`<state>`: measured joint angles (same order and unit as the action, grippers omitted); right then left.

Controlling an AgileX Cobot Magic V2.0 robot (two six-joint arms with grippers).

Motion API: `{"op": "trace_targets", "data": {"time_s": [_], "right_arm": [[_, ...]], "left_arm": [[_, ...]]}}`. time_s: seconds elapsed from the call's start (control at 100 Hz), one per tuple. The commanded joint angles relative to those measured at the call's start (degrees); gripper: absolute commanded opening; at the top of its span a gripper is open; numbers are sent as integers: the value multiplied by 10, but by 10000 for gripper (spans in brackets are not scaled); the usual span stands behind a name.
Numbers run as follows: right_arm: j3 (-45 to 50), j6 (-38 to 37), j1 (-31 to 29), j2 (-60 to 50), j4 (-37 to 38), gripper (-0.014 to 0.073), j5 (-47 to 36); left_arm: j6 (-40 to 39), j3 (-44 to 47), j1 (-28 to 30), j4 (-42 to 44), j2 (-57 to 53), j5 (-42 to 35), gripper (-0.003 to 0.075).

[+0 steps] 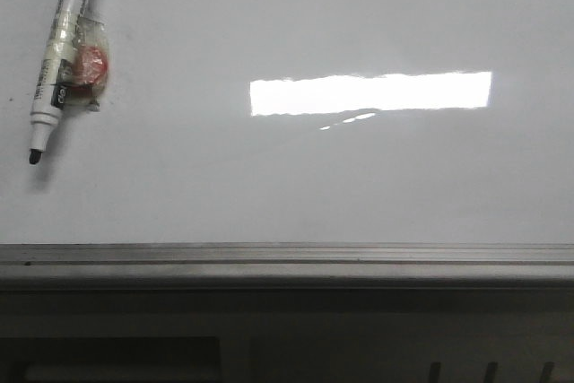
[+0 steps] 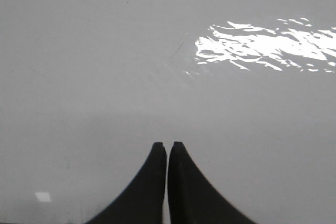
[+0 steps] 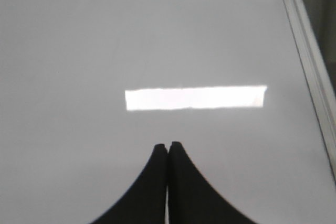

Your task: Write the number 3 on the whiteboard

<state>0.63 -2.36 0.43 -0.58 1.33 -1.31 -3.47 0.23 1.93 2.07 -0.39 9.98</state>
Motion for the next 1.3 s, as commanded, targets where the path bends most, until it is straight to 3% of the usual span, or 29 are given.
{"op": "trace_targets", "data": {"time_s": [0.0,0.42,0.6,0.67,0.79,0.86,0.94,1.09,1.29], "right_arm": [[2,-1,-3,-1,-34,-64,13],[-149,-1,-3,242,-40,-64,186],[-170,-1,-3,271,-40,-64,198],[-170,-1,-3,271,-40,-64,209],[-170,-1,-3,271,-40,-64,212],[-169,-1,-3,271,-40,-64,213],[-169,-1,-3,271,-40,-64,214],[-169,-1,-3,271,-40,-64,222],[-169,-1,-3,271,-40,-64,225]], "left_arm": [[-8,-8,-5,-21,-13,-44,-20],[-8,-185,-5,-8,139,92,-20],[-4,-197,-5,-8,179,98,-14],[-4,-197,-5,-18,190,92,57],[-4,-196,-5,-21,202,44,318],[-4,-179,-5,-27,214,-26,407],[-4,-163,-7,-39,230,-100,421],[-4,-166,-39,-31,254,-111,419],[-4,-166,-176,-21,284,-114,419]]}}
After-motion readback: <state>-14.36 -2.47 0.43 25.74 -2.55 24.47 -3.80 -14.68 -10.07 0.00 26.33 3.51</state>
